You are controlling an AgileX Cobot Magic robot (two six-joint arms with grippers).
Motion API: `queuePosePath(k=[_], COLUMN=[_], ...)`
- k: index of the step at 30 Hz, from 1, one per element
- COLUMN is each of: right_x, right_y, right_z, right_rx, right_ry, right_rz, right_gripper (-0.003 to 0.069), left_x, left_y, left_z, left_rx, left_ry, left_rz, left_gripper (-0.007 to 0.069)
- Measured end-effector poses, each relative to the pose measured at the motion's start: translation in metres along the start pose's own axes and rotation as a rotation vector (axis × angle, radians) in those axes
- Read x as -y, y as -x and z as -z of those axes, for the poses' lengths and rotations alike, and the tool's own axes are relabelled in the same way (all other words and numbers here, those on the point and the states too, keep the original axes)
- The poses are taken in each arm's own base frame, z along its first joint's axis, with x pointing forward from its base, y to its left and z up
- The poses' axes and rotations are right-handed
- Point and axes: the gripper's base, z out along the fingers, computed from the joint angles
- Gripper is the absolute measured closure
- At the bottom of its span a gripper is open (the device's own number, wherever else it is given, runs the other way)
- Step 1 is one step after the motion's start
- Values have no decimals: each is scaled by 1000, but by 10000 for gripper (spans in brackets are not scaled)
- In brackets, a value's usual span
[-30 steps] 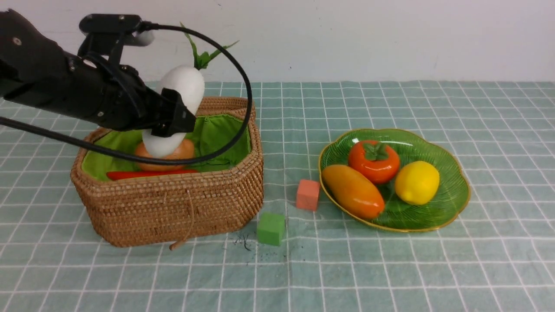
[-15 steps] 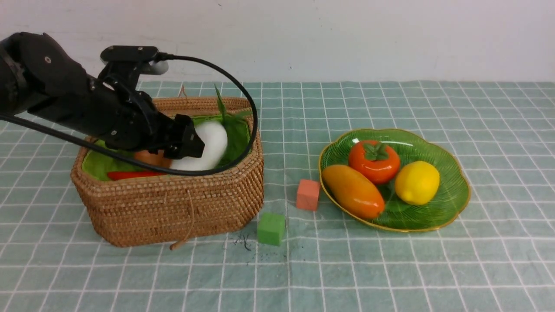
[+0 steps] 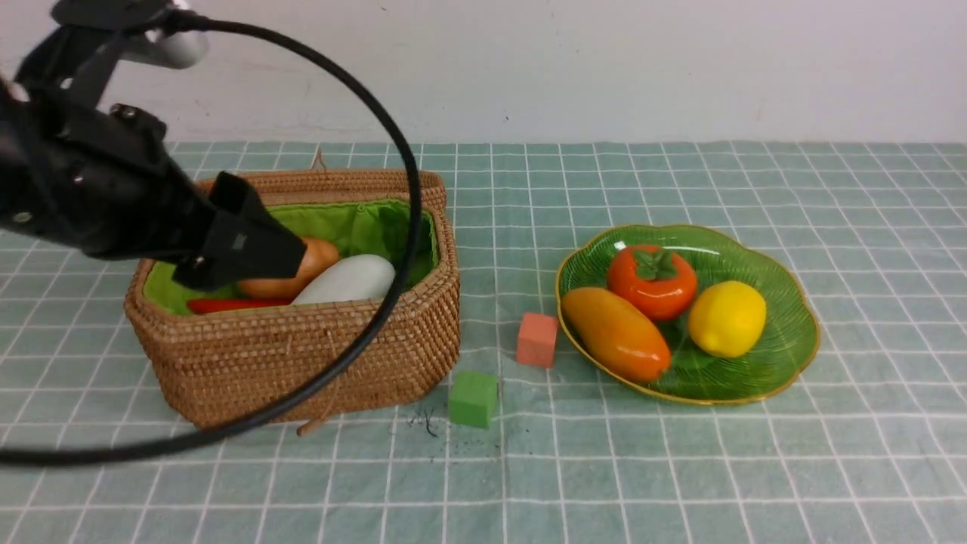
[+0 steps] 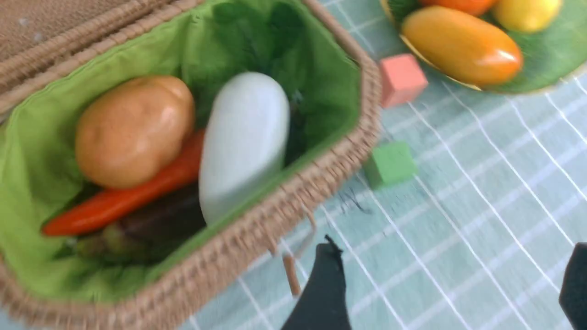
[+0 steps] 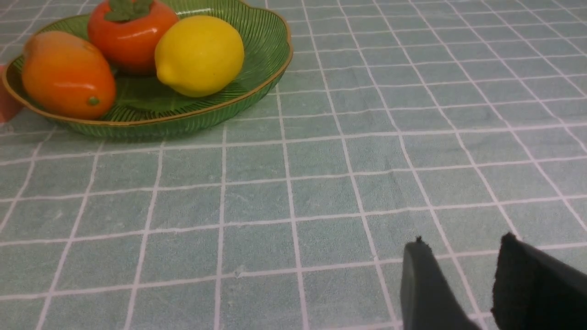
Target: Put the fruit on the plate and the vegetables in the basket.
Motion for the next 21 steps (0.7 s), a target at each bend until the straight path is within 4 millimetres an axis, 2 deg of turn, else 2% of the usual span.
queuePosePath(k=[1, 2, 4, 8, 11, 14, 15, 16, 17, 20, 21], right_x=[0, 0, 0, 0, 0, 0, 0, 0, 0, 0, 0], right_y=[0, 0, 0, 0, 0, 0, 0, 0, 0, 0, 0], right_z=[0, 0, 0, 0, 0, 0, 0, 0, 0, 0, 0], right_rx=[0, 0, 0, 0, 0, 0, 0, 0, 0, 0, 0], right_ry=[0, 0, 0, 0, 0, 0, 0, 0, 0, 0, 0], right_rz=[0, 0, 0, 0, 0, 0, 0, 0, 0, 0, 0], right_gripper=[419, 419, 418, 418, 418, 418, 418, 418, 418, 418, 418], left_x=[7, 8, 21, 35, 47, 58, 59, 65, 66, 72, 72], left_y=[-7, -9, -27, -56, -88, -119, -121, -140, -143, -176, -176], left_z=[17, 18, 49, 79, 101, 114, 115, 117, 119, 117, 116], left_rx=[14, 7, 4, -42, -62, -15, -11, 18, 32, 132, 132], left_ry=[10, 11, 29, 58, 97, 104, 103, 97, 96, 101, 101], left_rz=[-20, -21, -9, 92, 202, 318, 317, 379, 382, 424, 427], left_gripper=[28, 31, 67, 123, 198, 297, 306, 379, 398, 568, 568])
